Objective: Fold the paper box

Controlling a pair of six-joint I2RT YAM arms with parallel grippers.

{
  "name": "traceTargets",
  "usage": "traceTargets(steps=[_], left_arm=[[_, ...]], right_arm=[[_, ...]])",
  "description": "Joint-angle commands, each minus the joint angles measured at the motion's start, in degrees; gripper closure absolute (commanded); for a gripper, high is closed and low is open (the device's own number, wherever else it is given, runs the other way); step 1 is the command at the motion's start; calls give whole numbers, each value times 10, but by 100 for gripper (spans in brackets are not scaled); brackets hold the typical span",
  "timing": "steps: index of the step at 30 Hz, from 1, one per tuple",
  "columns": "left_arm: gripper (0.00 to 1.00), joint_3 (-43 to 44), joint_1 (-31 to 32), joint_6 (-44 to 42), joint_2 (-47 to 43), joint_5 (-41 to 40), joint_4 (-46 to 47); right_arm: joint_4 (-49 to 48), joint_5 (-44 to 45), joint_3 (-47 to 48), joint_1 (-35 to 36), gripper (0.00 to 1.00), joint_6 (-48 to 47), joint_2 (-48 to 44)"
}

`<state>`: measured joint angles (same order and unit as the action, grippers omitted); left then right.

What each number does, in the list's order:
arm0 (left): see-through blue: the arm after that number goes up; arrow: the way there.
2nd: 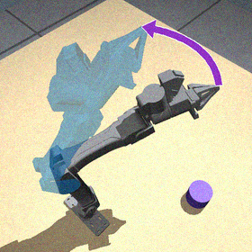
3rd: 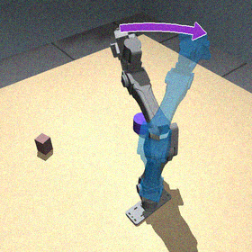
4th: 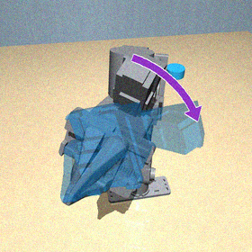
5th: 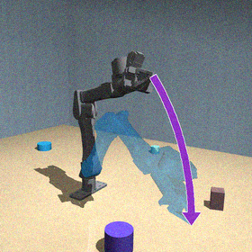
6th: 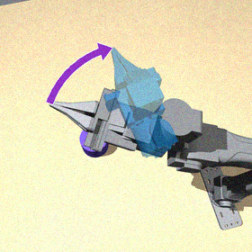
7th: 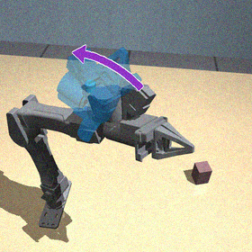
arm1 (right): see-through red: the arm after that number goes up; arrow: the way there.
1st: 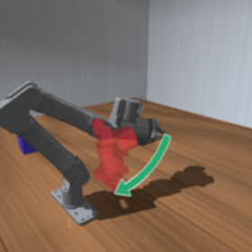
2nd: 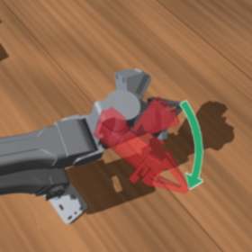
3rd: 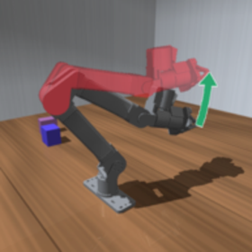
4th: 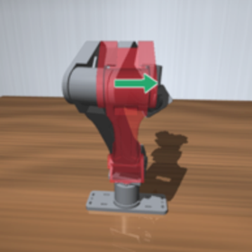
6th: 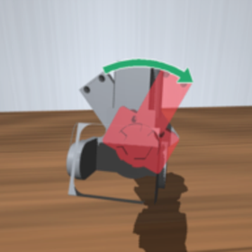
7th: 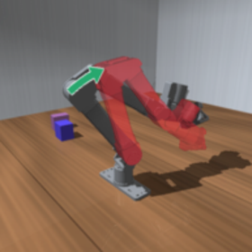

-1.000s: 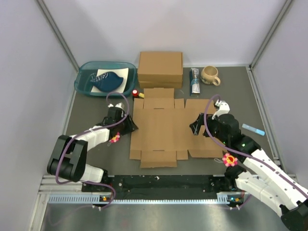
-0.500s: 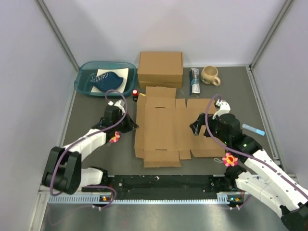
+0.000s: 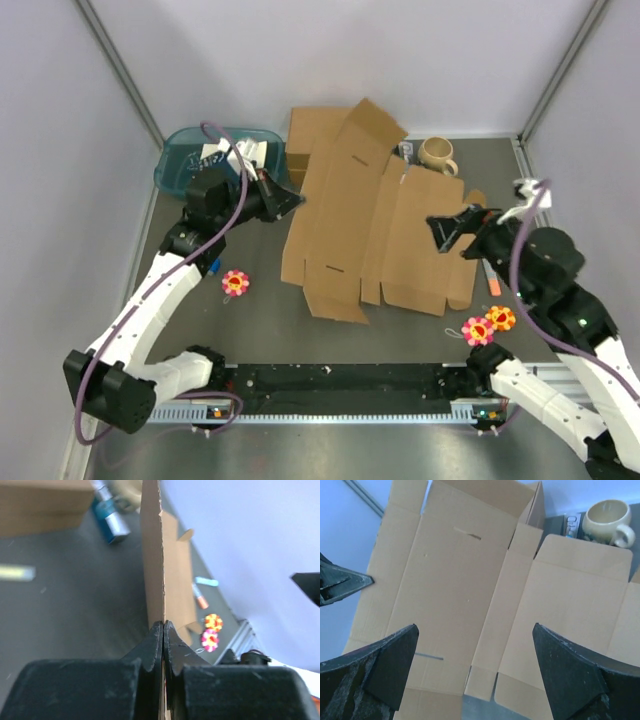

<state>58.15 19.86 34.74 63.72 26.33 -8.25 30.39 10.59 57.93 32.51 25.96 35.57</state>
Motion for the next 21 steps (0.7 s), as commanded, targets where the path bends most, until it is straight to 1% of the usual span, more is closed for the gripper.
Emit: traceTargets(steps=[1, 2, 4, 8, 9, 12, 15, 21], left_arm=[[100, 98, 38, -10, -5, 94, 25], [100, 121, 40, -5, -7, 115, 25], [100, 141, 44, 0, -10, 137, 29], [100, 178, 44, 5, -16, 182, 51], [100, 187, 44, 4, -14, 201, 51], [100, 225, 44, 9, -4, 205, 48], [100, 276, 42, 23, 18, 211, 46], [100, 379, 40, 78, 77, 256, 62]], right_arm=[[38, 34, 71, 4, 1, -2, -33], [42, 36, 80, 4, 1, -2, -43], [60, 43, 107, 5, 1, -7, -52], [99, 86, 158, 4, 1, -30, -64], [113, 95, 185, 4, 1, -32, -62], [144, 101, 230, 4, 1, -41, -60], [158, 92, 245, 4, 1, -34, -68], [179, 91, 253, 5, 1, -35, -93]])
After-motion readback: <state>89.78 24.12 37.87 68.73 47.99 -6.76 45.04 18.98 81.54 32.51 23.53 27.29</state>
